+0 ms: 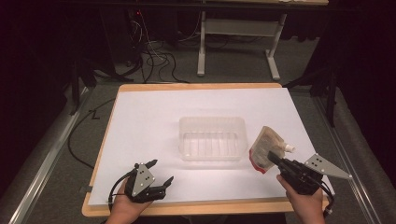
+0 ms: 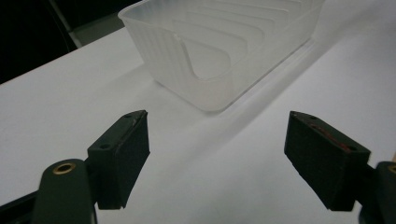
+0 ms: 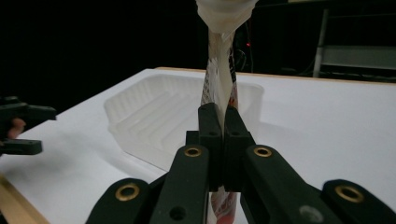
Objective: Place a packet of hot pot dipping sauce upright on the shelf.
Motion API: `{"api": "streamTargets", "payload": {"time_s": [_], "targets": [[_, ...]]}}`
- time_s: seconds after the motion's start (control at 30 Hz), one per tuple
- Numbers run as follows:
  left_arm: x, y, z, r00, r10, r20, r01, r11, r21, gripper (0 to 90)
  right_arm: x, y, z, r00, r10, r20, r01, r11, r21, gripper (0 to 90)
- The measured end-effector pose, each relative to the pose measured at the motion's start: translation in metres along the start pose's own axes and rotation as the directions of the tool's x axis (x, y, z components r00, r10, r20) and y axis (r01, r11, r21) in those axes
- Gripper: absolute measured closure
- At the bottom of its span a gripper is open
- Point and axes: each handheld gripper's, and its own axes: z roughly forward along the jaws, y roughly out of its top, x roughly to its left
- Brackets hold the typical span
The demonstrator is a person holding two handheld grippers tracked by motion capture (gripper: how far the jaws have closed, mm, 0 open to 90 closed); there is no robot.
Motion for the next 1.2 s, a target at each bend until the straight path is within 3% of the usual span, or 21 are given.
{"api": "streamTargets", "payload": {"time_s": [0.17, 0.4, 0.63, 0.93, 1.2], "targets": [[0.0, 0.0, -0.001, 1.0, -0.001, 0.0, 0.001, 1.0, 0.0, 22.6, 0.011, 0.007, 0.009, 0.9998, -0.004, -0.019, 0.004, 1.0, -0.01, 90.0], [0.001, -0.001, -0.001, 0.9999, -0.013, -0.002, 0.013, 0.9999, -0.003, 22.6, 0.03, 0.007, 0.038, 0.9993, 0.031, -0.02, -0.031, 0.999, 0.008, 90.0], [0.0, -0.001, -0.001, 1.0, -0.003, 0.005, 0.003, 1.0, -0.002, 22.6, 0.044, 0.004, 0.06, 0.9993, 0.029, -0.025, -0.028, 0.999, 0.032, 90.0], [0.001, -0.001, -0.003, 1.0, -0.008, 0.005, 0.008, 1.0, -0.005, 22.6, 0.051, 0.004, 0.079, 0.9997, 0.019, -0.018, -0.018, 0.998, 0.054, 90.0], [0.002, -0.001, -0.003, 0.9999, -0.01, 0.006, 0.01, 0.9999, -0.006, 22.6, 0.049, 0.007, 0.089, 0.9999, 0.01, 0.009, -0.011, 0.997, 0.071, 90.0]]}}
